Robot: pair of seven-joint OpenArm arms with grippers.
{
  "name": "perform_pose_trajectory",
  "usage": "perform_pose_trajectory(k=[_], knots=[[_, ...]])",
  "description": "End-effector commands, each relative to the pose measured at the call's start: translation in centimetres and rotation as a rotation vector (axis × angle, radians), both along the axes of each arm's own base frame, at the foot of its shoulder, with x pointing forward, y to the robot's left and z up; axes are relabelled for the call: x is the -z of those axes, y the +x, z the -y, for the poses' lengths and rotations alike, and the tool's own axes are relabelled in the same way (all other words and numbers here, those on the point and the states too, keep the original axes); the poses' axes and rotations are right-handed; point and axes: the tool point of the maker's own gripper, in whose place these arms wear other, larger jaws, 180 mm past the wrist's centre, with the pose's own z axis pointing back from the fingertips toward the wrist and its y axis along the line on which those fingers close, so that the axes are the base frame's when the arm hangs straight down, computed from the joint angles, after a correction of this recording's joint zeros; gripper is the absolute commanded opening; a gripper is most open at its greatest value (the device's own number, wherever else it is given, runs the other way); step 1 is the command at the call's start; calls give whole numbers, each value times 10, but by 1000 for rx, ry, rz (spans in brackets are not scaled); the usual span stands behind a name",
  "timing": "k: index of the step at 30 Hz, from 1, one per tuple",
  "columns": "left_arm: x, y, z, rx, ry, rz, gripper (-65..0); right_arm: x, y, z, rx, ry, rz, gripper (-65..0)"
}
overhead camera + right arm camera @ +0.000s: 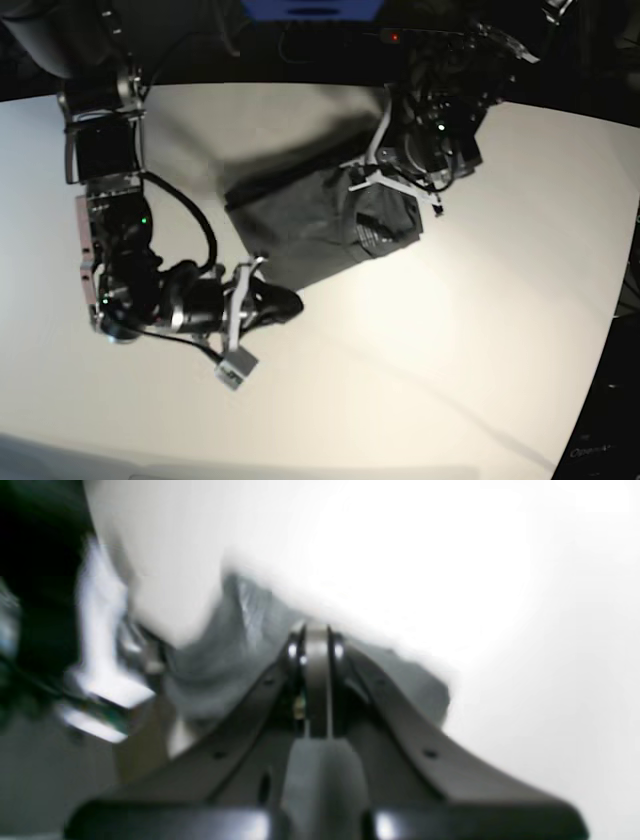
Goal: Fold the T-shirt properly
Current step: 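Lay the folded end over the bundle and press with both grippers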
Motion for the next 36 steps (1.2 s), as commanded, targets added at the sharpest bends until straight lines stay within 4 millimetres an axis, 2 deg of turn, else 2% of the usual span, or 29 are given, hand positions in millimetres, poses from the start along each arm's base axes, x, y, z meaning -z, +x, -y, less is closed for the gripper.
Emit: perform_pose_trajectory(k=[1,4,18,23,25,31,36], knots=[[-13,14,0,-8,-10,56,-619,-14,1,-10,-34,27,33,-644],[-10,17,-3,-16,-1,50,-619,-15,4,-5,-25,17,43,-644],[-18,28,-2,-19,-4,79,-619,-16,2,-12,-34,32,41,-644],[-17,26,-2,-14,2,73,-619,-14,12,-3,-16,-40,75,-644],[-16,24,-2,-14,2,70,-619,-10,14,1,-8,-76,81,-644],[-16,24,-4,-12,6,68,-619,15,27,34,57,-294,110,-644],[-14,25,-6,-17,12,64,-619,44,20,51,97,-390,115,-644]])
